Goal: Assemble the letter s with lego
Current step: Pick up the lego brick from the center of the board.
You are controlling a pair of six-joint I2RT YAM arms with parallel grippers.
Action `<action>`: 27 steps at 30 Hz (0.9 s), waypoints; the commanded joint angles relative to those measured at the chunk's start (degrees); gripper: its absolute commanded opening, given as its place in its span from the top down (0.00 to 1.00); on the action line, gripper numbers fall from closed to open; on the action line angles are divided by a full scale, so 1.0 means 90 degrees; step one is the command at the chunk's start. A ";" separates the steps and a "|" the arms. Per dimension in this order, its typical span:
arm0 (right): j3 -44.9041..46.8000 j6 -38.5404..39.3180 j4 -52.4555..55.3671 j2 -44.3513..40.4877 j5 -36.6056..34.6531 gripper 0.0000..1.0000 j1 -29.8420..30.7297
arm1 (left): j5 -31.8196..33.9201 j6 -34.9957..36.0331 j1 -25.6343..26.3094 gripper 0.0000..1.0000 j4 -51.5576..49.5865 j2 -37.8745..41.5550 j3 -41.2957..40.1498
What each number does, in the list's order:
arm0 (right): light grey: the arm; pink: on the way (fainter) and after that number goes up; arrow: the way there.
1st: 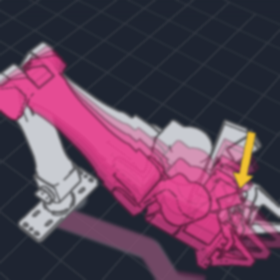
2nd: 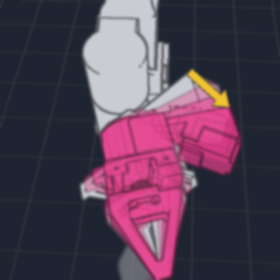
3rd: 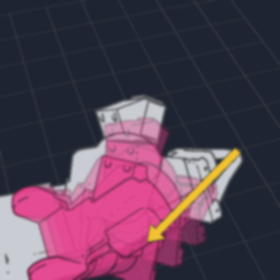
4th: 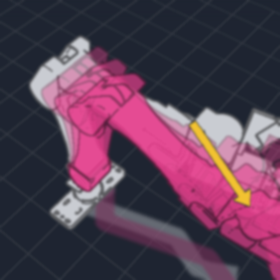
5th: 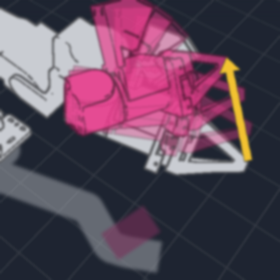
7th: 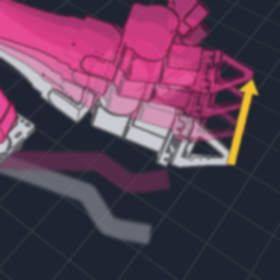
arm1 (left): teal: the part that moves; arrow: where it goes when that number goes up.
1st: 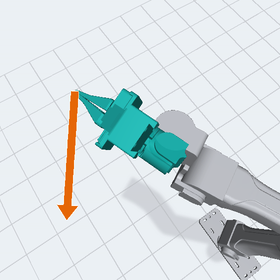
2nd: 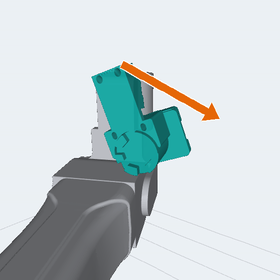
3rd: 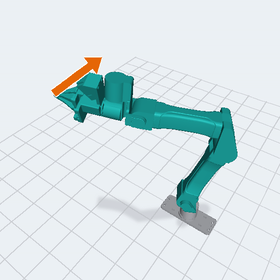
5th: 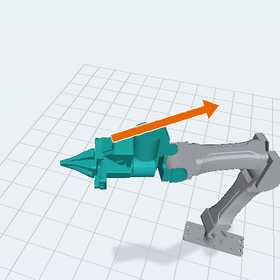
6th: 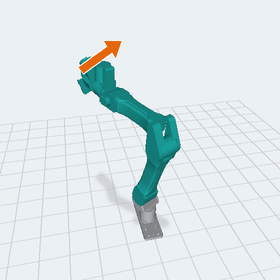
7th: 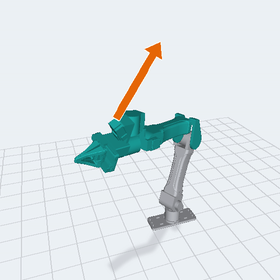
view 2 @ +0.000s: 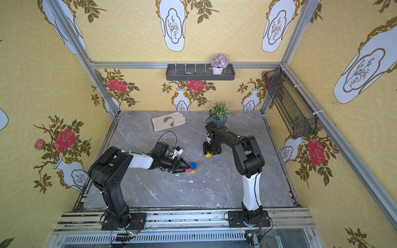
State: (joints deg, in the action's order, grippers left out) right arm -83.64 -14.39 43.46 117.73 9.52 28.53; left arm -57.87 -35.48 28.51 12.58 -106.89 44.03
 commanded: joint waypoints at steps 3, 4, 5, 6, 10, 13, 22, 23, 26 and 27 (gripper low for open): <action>-0.0217 0.0218 0.0194 0.0267 -0.0509 0.52 0.0091 | 0.0355 0.0100 0.0006 0.27 -0.0286 -0.0104 -0.0054; -0.0234 0.0233 0.0208 0.0287 -0.0539 0.55 0.0106 | 0.0355 0.0097 0.0006 0.27 -0.0284 -0.0096 -0.0058; -0.0248 0.0252 0.0220 0.0305 -0.0569 0.59 0.0114 | 0.0350 0.0104 0.0006 0.27 -0.0284 -0.0098 -0.0058; -0.0268 0.0266 0.0222 0.0307 -0.0582 0.62 0.0122 | 0.0333 0.0089 0.0006 0.27 -0.0284 -0.0104 -0.0051; -0.0293 0.0344 0.0238 0.0257 -0.0629 0.67 0.0146 | 0.0336 0.0091 0.0006 0.27 -0.0284 -0.0115 -0.0039; -0.0276 0.0513 0.0232 0.0011 -0.0665 0.69 0.0185 | 0.0336 0.0091 0.0006 0.27 -0.0298 -0.0125 -0.0037; 0.0984 0.2268 -0.0725 -0.1857 -0.0157 0.70 0.0259 | 0.0338 0.0124 0.0006 0.27 -0.0332 -0.0146 -0.0019; 0.1103 0.2471 -0.0823 -0.2050 -0.0091 0.70 0.0267 | 0.0335 0.0142 0.0006 0.27 -0.0347 -0.0157 -0.0009; 0.1128 0.3556 -0.0597 -0.2450 0.0884 0.69 0.0258 | 0.0341 0.0185 0.0006 0.27 -0.0402 -0.0184 0.0027; 0.1025 0.4068 -0.0347 -0.2492 0.1260 0.70 0.0284 | 0.0341 0.0202 0.0006 0.27 -0.0409 -0.0201 0.0034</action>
State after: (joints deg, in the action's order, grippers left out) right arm -73.63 9.30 39.77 96.53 11.22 30.85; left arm -58.89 -34.87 28.51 12.69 -107.70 44.49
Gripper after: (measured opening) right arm 0.344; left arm 0.730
